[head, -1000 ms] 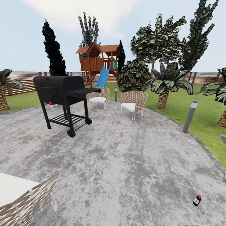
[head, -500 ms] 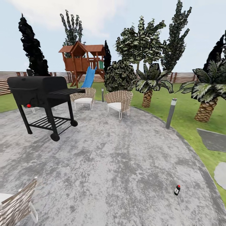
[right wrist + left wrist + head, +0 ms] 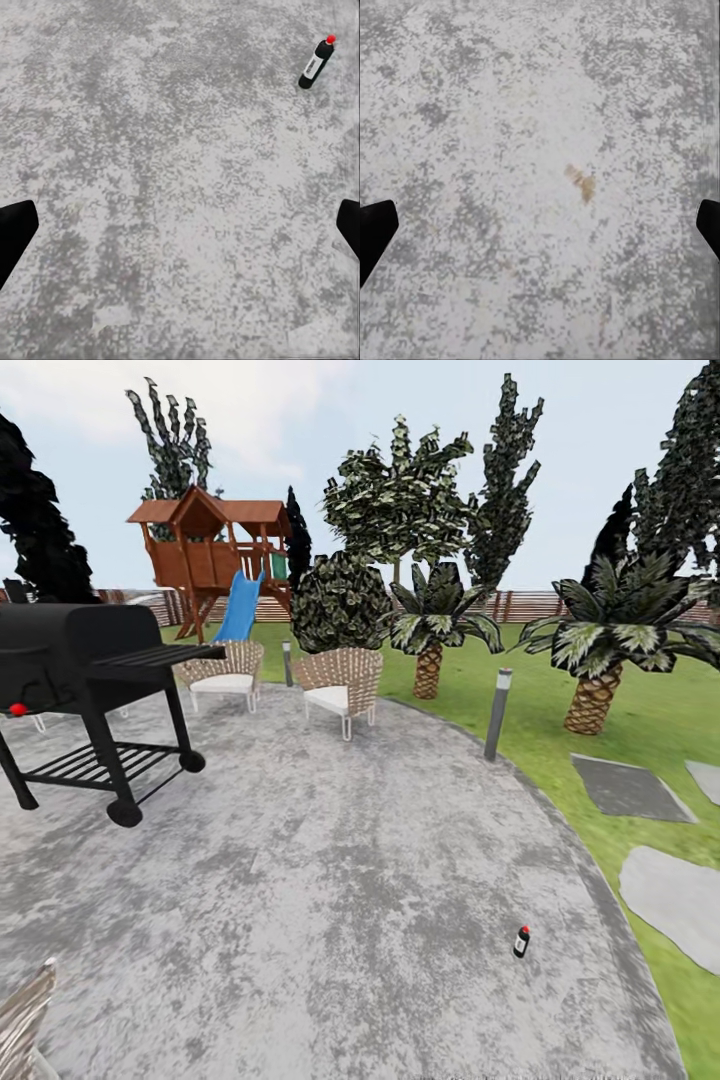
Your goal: In the garden, pick up the pesticide atomizer on the floor and spray pesticide onto both trees until each tree trunk is fully covered.
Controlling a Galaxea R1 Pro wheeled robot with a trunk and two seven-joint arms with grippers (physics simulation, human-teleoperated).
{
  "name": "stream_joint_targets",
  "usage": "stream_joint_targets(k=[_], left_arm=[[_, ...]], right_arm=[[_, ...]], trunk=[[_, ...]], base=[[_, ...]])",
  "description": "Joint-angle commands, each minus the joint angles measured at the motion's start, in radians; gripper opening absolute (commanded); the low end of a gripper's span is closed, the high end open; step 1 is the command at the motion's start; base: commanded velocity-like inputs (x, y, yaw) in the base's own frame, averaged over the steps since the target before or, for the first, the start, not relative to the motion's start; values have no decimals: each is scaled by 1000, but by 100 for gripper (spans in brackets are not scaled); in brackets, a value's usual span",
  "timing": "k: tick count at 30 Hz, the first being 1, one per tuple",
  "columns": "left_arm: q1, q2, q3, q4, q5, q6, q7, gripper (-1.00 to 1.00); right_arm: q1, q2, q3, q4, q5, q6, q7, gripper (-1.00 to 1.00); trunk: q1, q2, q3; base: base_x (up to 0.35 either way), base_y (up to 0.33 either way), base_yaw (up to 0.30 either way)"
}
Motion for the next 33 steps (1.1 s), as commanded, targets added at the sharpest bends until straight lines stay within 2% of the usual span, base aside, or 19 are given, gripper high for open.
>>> stream_joint_targets(k=[1, 5, 12, 27, 33], left_arm=[[0, 0, 0, 0, 0, -3, 1, 100], [0, 0, 2, 0, 2, -3, 2, 100], [0, 0, 3, 1, 0, -4, 2, 100], [0, 0, 3, 1, -1, -3, 1, 100], [0, 0, 3, 0, -1, -3, 2, 100]], right_arm=[[-1, 0, 0, 1, 0, -3, 0, 100], [-1, 0, 0, 1, 0, -3, 0, 100], [-1, 0, 0, 1, -1, -3, 0, 100], [-1, 1, 1, 1, 0, -3, 0, 100], [-1, 1, 1, 2, 0, -3, 0, 100]], trunk=[[0, -1, -1], [0, -1, -1], [0, -1, -1], [0, -1, -1], [0, -1, -1]], base=[[0, 0, -269], [0, 64, -269], [0, 261, -263], [0, 27, -23], [0, 0, -232]])
